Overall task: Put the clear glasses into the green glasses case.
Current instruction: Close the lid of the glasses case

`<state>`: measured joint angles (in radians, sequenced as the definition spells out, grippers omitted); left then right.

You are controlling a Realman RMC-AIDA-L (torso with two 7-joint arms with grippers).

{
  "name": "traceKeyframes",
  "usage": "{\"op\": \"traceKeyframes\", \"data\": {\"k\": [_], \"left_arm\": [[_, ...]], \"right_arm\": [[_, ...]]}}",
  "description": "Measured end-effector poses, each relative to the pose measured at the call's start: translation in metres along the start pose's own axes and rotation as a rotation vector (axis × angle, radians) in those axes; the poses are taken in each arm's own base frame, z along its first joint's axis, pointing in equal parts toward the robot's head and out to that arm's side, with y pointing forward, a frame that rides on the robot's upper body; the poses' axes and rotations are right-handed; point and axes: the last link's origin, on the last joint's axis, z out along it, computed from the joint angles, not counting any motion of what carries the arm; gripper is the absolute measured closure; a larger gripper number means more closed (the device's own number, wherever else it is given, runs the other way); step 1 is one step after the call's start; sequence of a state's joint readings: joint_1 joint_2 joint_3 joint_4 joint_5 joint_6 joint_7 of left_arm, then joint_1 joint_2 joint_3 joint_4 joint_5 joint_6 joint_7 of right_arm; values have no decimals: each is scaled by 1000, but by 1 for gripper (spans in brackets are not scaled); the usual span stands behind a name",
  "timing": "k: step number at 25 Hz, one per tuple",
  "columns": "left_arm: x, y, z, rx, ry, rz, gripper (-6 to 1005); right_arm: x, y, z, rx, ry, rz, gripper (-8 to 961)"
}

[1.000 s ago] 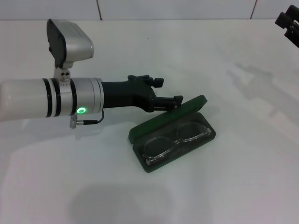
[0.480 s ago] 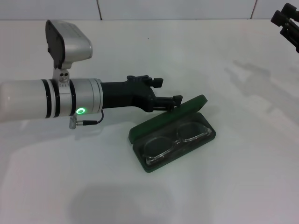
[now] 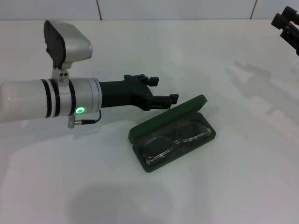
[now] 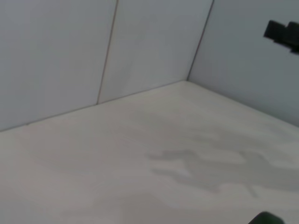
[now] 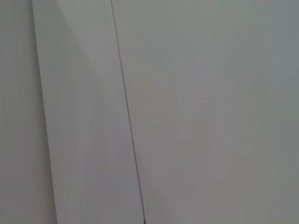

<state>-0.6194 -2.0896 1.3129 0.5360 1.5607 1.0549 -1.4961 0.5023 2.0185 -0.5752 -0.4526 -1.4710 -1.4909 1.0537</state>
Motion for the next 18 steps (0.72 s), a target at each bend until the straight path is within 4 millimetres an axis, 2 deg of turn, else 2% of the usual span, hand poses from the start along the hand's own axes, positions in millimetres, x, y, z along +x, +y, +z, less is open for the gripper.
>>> {"op": "traceKeyframes", "data": {"k": [10, 18], "left_arm": [[-10, 16, 3, -95, -49, 52, 120], [-30, 31, 4, -153, -101, 136, 119]], "right_arm": [[2, 2, -2, -1, 0, 8, 600], [4, 3, -1, -7, 2, 16, 597]]}}
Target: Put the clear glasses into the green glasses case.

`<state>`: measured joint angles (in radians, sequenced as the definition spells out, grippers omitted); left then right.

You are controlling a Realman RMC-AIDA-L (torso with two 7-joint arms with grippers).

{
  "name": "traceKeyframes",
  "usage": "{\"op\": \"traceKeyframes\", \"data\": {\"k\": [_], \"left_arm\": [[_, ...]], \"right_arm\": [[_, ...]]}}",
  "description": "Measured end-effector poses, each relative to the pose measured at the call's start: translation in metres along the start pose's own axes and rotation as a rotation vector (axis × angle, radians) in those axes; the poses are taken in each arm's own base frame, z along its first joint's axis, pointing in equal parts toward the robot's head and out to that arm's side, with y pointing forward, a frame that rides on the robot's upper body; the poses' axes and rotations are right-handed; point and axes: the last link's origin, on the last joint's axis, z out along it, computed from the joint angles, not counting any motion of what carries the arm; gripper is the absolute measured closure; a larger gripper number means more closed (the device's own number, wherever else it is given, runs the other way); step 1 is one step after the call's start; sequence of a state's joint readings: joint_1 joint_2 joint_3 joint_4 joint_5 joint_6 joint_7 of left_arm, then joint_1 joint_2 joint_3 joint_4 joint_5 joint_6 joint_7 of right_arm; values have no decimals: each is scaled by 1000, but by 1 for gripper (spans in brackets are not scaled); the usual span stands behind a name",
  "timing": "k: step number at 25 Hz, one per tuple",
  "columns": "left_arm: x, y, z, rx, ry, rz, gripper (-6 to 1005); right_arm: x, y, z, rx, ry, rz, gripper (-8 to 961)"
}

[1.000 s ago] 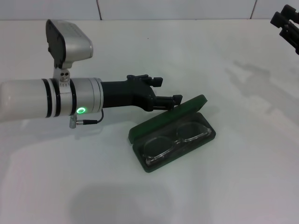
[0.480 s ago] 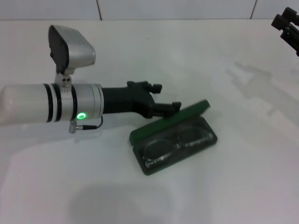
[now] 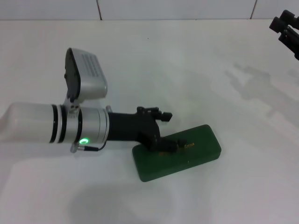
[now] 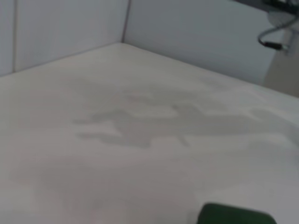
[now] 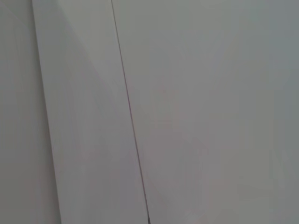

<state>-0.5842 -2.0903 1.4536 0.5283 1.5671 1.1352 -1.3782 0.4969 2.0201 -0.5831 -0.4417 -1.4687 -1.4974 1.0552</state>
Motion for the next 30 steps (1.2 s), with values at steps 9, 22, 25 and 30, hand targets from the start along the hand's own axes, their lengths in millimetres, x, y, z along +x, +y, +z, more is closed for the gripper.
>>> {"op": "traceKeyframes", "data": {"k": [9, 22, 25, 30], "left_arm": [[3, 9, -8, -21, 109, 5, 118], [-1, 37, -91, -55, 518, 182, 117], [-6, 40, -95, -41, 523, 206, 117], [-16, 42, -101, 0, 529, 204, 117]], "right_arm": [[1, 3, 2, -20, 10, 1, 595], [26, 86, 39, -645, 341, -187, 467], [32, 94, 42, -690, 350, -231, 377], [27, 94, 43, -681, 281, -263, 238]]}}
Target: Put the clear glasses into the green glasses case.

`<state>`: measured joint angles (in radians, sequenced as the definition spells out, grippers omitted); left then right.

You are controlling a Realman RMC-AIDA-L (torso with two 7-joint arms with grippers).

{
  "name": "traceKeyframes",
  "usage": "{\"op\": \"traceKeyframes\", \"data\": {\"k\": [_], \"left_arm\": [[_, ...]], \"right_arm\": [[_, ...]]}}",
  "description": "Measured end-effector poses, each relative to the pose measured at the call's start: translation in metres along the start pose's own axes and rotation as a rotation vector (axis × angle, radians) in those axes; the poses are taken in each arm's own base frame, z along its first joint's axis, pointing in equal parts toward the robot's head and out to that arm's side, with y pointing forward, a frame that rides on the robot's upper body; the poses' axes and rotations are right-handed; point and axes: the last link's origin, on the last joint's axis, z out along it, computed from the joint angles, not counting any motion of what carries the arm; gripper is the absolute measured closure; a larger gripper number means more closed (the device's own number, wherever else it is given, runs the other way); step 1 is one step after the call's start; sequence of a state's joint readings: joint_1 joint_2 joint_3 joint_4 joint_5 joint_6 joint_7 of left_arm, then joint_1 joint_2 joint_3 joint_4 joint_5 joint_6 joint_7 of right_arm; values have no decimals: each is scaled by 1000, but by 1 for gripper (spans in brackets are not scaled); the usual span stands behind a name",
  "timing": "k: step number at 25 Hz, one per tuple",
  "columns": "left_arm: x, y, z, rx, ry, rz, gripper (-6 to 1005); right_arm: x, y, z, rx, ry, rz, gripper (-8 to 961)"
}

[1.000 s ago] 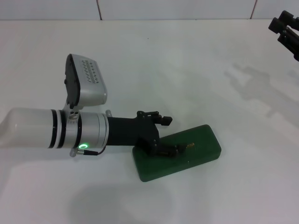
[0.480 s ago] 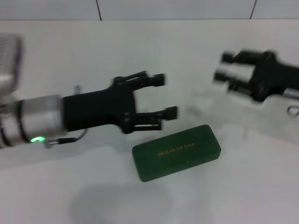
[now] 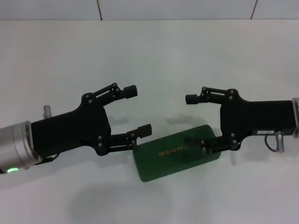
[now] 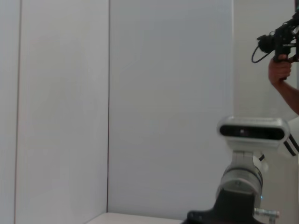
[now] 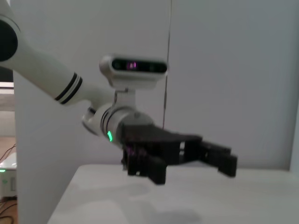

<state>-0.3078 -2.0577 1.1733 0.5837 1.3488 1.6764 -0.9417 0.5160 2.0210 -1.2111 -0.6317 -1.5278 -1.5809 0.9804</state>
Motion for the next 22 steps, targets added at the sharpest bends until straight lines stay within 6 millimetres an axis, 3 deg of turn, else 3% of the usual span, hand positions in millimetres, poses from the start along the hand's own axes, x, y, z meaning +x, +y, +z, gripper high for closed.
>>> {"op": "traceKeyframes", "data": {"k": [7, 22], "left_arm": [[-2, 1, -1, 0, -5, 10, 117], [-5, 3, 0, 6, -2, 11, 117]], "right_arm": [[-1, 1, -1, 13, -21, -30, 65], [1, 3, 0, 36, -64, -56, 65]]}}
